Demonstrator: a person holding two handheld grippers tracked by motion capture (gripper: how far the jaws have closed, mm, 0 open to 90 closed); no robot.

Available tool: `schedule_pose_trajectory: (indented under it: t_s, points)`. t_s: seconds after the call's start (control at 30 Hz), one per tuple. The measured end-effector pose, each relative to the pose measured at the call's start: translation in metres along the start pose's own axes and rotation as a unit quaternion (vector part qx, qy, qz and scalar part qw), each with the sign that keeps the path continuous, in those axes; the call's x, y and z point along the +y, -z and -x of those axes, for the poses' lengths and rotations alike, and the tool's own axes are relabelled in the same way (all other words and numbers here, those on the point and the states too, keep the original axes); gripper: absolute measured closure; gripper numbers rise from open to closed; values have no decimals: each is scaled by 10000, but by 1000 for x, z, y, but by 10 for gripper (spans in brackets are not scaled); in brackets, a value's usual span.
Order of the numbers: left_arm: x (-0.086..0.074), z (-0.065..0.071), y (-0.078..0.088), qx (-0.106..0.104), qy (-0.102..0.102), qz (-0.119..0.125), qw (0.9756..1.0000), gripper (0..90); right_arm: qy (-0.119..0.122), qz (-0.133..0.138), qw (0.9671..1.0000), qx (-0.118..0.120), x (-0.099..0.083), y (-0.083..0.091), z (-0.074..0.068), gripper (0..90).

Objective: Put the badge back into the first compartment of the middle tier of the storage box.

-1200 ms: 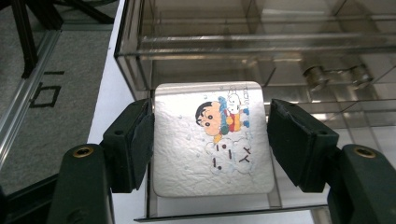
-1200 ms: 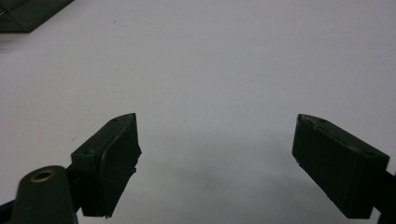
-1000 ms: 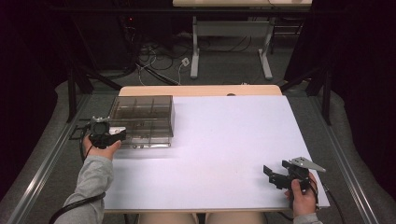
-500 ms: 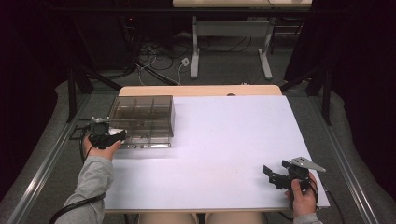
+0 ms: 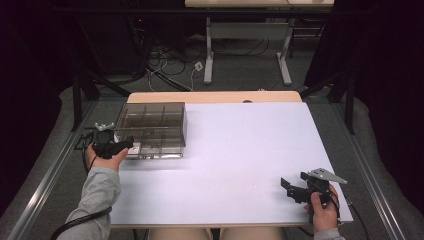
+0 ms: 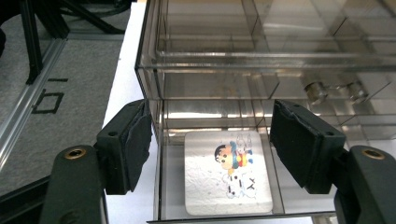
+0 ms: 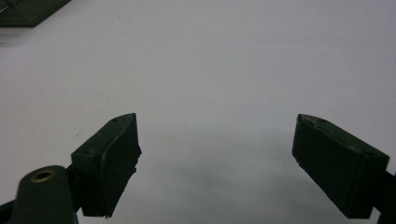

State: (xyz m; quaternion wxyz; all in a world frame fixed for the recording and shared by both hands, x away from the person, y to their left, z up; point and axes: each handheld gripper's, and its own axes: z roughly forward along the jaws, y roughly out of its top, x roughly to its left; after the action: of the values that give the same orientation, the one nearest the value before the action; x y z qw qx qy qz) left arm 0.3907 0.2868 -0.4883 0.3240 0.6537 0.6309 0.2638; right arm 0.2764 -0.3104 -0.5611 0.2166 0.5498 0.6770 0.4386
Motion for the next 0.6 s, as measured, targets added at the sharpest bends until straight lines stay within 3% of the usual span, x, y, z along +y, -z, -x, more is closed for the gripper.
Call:
schedule_pose_trajectory:
  t_s: [0.4, 0.6]
  points:
    - [-4, -3, 9, -207, 119, 180, 9996, 286, 15, -40, 10000, -27, 0, 0, 0, 144]
    - [-6, 2, 15, -373, 17, 309, 9988, 283, -34, 21, 10000, -22, 0, 0, 0, 144]
